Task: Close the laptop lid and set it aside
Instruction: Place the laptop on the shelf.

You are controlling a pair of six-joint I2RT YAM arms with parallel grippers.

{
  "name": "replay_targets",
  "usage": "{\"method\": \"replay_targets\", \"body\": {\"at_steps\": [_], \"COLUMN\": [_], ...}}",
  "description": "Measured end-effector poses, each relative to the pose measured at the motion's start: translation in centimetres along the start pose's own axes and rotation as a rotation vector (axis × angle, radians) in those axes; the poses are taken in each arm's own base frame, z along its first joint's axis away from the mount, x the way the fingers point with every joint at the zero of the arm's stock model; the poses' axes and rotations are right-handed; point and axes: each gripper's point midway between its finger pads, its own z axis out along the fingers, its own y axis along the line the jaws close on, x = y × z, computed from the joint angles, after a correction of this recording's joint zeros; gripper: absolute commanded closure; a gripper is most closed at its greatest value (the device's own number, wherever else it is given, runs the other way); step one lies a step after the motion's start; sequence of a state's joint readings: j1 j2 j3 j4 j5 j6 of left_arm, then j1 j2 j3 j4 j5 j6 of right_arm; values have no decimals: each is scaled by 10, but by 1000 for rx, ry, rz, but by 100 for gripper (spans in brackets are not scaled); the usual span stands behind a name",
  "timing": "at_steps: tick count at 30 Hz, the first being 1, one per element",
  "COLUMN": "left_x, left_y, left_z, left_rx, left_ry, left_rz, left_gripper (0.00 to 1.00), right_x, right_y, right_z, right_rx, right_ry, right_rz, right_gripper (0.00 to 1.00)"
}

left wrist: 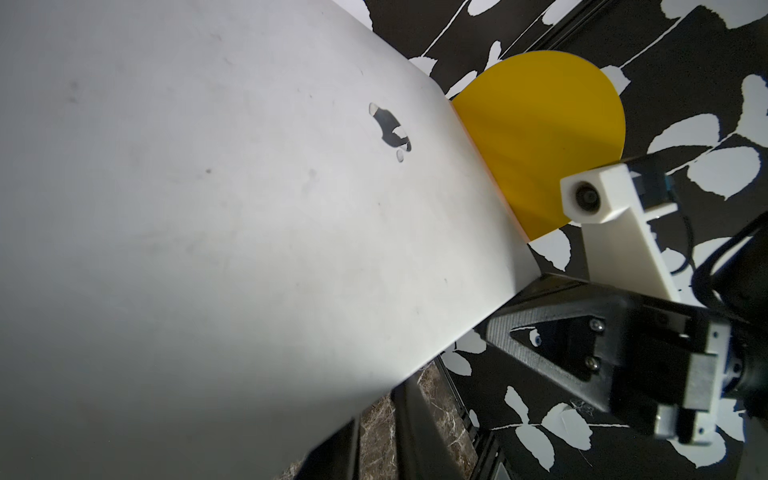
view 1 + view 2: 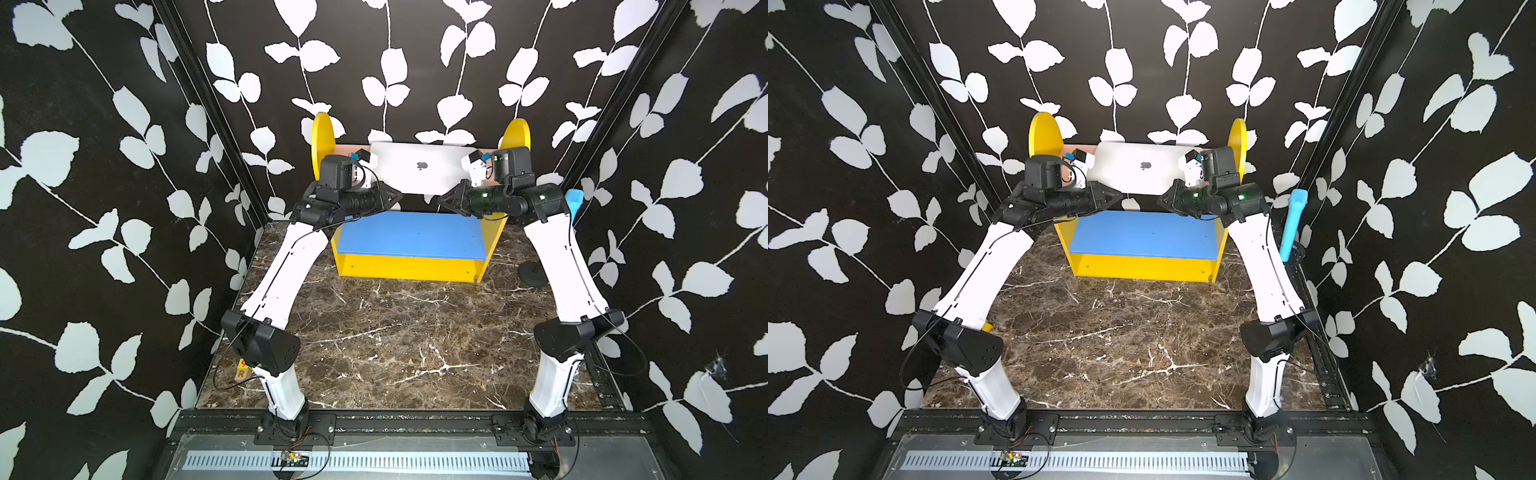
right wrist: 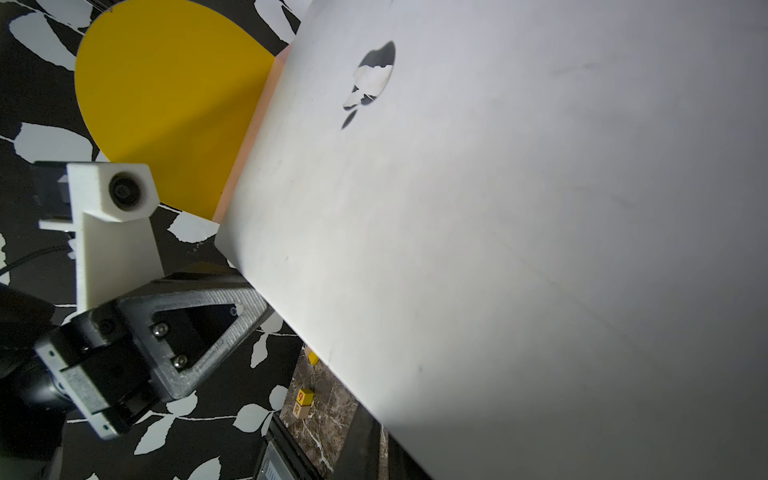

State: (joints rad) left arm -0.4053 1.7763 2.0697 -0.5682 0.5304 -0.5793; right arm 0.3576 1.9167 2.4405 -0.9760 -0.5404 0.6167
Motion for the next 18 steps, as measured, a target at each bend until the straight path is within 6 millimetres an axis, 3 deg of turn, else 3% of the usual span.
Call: {"method": "replay_targets", "body": {"at_steps": [18], "left_x": [-7], "left_y": [4], "left_z": [3], "left_rx": [-13], "left_ry": [-5], "left_rz": [-3], "left_gripper": [82], "right_x": [-11], "right_y": [-12], "right_z": [-5], "right_rx": [23], "right_ry": [-19], "right_rz": [17], "right_gripper": [90]}}
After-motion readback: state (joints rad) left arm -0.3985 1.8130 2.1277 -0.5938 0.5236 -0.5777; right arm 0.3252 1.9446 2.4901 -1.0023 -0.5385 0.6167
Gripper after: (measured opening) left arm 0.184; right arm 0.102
